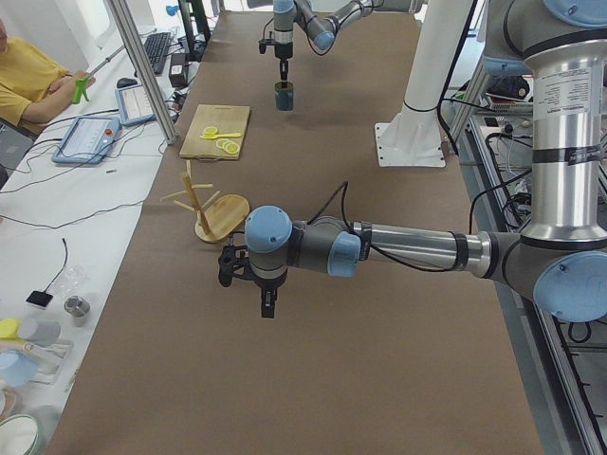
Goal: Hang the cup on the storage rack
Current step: 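Slide the teal mug with the right gripper toward the table center, then release the mug and withdraw the right gripper while the left arm approaches, then grasp the teal mug by its handle with the left gripper, then lift the mug with the left gripper toward the wooden rack, then hook the mug handle onto a rack peg with the left gripper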
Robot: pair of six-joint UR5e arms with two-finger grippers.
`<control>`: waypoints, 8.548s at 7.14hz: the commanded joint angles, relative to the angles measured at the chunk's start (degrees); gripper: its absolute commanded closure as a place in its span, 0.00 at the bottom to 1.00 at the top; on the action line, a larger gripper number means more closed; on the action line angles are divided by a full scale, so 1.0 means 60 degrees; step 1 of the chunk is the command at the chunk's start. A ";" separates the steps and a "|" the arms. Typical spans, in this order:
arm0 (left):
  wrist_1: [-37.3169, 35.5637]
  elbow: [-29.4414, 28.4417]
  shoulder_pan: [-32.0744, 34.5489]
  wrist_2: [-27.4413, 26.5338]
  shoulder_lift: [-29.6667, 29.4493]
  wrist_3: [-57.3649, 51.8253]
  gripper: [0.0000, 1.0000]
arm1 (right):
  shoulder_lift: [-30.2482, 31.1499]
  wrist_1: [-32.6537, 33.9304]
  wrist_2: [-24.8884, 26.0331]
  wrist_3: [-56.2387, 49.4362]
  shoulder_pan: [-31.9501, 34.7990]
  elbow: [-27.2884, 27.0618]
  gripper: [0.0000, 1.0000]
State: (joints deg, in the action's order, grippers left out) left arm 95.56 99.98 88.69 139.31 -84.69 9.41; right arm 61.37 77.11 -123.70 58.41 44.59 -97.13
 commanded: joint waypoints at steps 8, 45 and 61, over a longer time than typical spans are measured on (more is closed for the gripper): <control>0.0685 -0.0242 -0.0031 0.0000 -0.0049 0.0014 0.01 | -0.2141 0.2028 0.1866 0.0182 -0.2758 0.0148 1.00; 1.0837 -0.2015 -1.3830 -1.3623 -0.4722 0.3411 1.00 | 0.3161 0.2075 -0.1561 -0.5443 0.4975 -0.0497 0.00; 1.2697 -0.3186 -0.6154 -0.9341 -0.5543 2.3970 1.00 | 0.3644 0.1972 -0.1620 -0.6366 0.5839 -0.0628 0.00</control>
State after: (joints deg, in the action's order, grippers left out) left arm 170.39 81.86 51.42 87.69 -117.94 144.79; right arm 83.31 89.05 -133.42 20.23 79.62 -100.65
